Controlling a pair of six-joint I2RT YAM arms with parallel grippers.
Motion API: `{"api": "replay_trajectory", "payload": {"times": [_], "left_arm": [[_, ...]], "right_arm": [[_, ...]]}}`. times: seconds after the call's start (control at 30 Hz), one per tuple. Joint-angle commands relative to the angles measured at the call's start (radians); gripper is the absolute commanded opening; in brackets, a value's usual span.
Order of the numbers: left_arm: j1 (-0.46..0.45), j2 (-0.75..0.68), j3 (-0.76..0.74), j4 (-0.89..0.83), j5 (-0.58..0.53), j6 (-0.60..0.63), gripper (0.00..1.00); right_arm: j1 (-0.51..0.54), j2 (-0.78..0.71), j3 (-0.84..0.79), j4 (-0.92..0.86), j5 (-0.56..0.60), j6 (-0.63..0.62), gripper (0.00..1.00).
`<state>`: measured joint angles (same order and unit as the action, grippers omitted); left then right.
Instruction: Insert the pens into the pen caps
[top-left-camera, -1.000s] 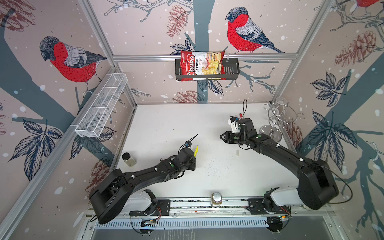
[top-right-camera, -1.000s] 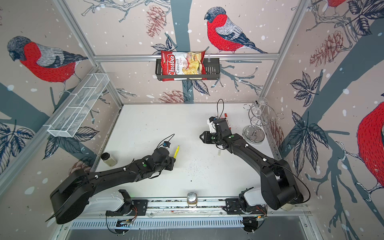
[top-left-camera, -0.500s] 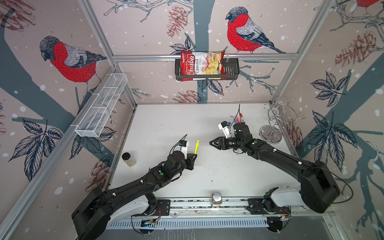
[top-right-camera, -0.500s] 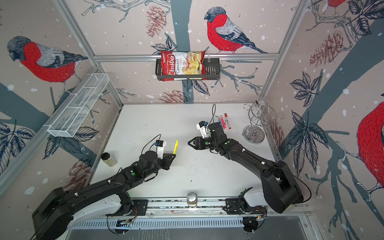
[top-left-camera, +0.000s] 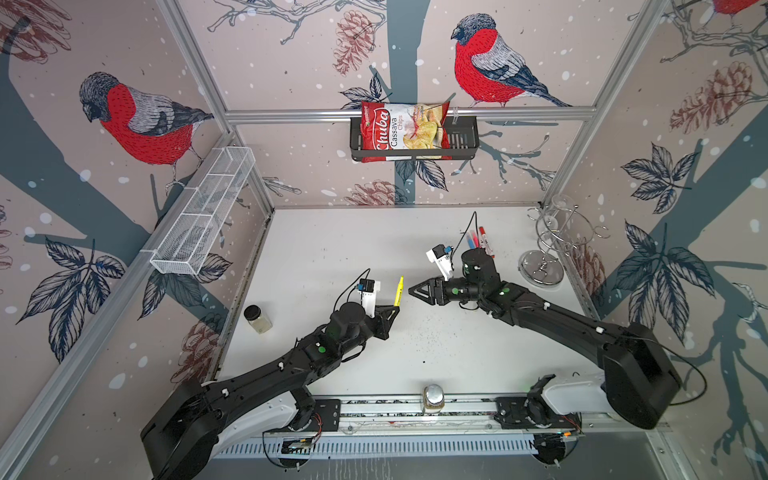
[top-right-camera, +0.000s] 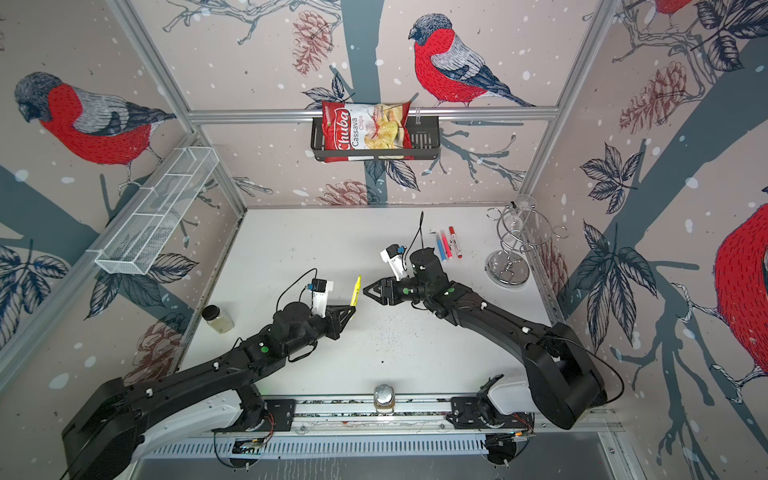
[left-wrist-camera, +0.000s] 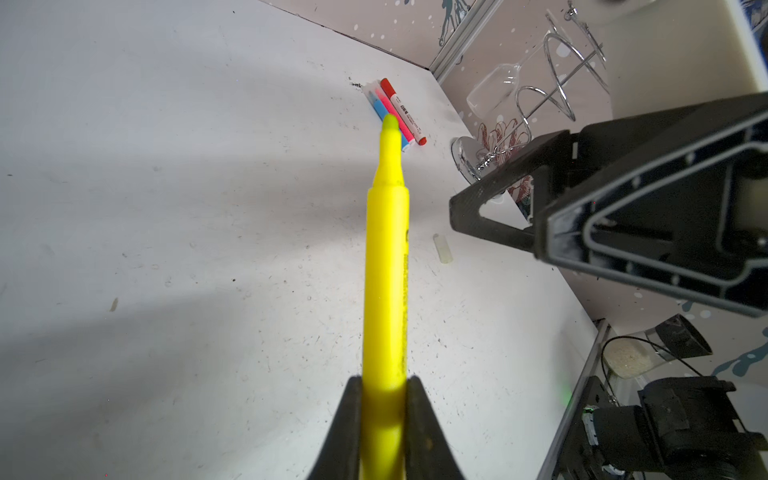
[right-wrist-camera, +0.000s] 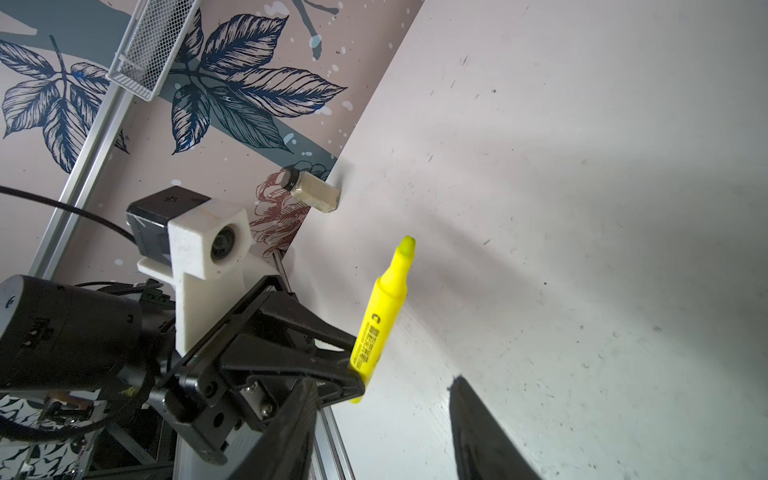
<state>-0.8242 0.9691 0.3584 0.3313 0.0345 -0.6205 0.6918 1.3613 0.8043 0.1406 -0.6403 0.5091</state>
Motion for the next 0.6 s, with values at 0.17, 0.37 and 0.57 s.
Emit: {"api": "replay_trajectory", "payload": {"times": [0.17,0.37,0.57], "left_arm": [[0.0,-0.018,-0.004,0.069,0.034,-0.004,0.12],[0.0,-0.025,-0.012,0.081,0.038,-0.01,0.12],[0.001,-0.038,-0.017,0.085,0.04,-0.012,0.12]], "right_arm": [[0.039,0.023,0.01,0.076,-0.018,0.034,0.52],[0.065,0.054,0.032,0.079,-0.01,0.038,0.52],[0.08,0.084,0.046,0.089,-0.006,0.05,0.51]]}}
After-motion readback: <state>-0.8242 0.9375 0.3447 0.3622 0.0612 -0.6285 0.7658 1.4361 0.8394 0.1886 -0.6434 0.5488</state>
